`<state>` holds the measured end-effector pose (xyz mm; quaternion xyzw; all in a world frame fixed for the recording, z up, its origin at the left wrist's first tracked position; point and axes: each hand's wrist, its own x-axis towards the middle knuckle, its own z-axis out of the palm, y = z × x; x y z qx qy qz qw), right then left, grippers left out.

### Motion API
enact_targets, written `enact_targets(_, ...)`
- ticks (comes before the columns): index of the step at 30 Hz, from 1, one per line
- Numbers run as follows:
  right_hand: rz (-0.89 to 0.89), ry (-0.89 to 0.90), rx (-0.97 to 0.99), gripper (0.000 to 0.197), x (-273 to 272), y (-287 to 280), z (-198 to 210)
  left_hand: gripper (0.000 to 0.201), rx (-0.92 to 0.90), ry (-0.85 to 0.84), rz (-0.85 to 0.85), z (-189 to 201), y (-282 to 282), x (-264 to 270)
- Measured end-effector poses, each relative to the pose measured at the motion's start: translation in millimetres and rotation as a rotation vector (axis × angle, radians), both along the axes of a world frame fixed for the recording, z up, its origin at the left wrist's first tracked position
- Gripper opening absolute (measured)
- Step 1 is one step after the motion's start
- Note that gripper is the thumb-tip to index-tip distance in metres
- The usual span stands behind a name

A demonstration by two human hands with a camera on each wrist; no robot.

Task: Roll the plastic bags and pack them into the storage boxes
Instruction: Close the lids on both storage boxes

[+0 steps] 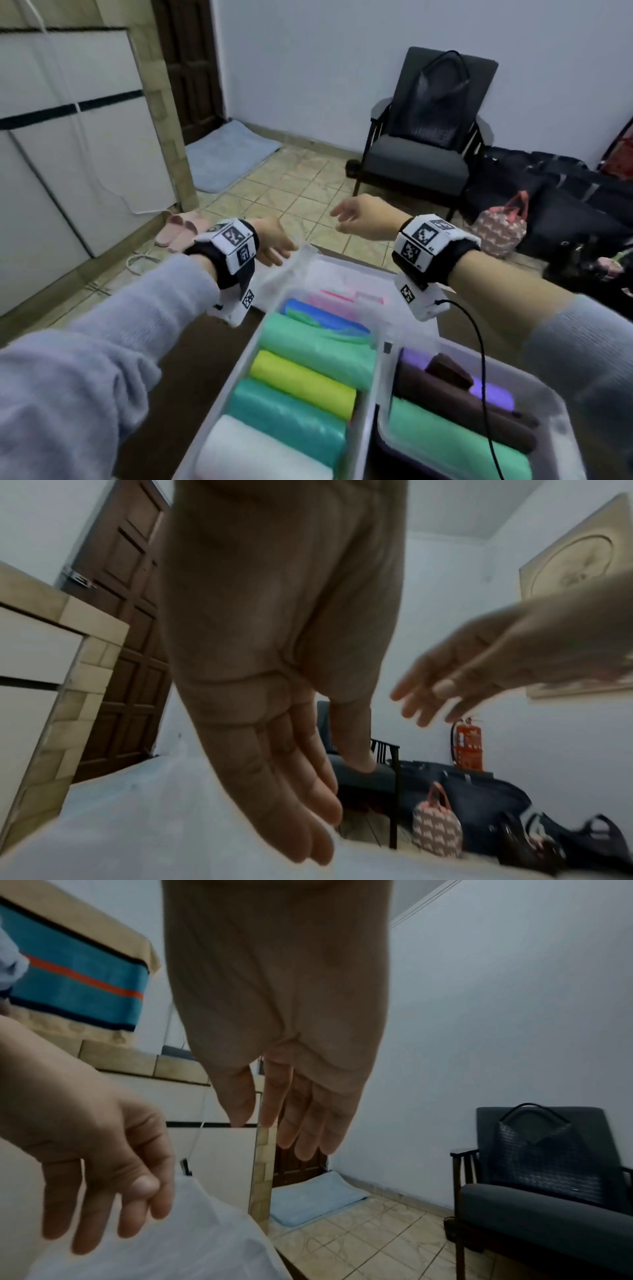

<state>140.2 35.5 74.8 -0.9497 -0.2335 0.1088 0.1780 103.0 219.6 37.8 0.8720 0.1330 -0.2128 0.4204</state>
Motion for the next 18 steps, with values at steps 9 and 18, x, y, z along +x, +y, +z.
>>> enact_targets(9,0.036,0.176,-0.036,0.056,86,61,-92,0.039,-0.036,0.077,-0.074,-91,5,40)
enact_targets(18,0.181,0.149,-0.265,0.048,101,90,-150,0.013,-0.137,0.043,-0.072,-125,6,41)
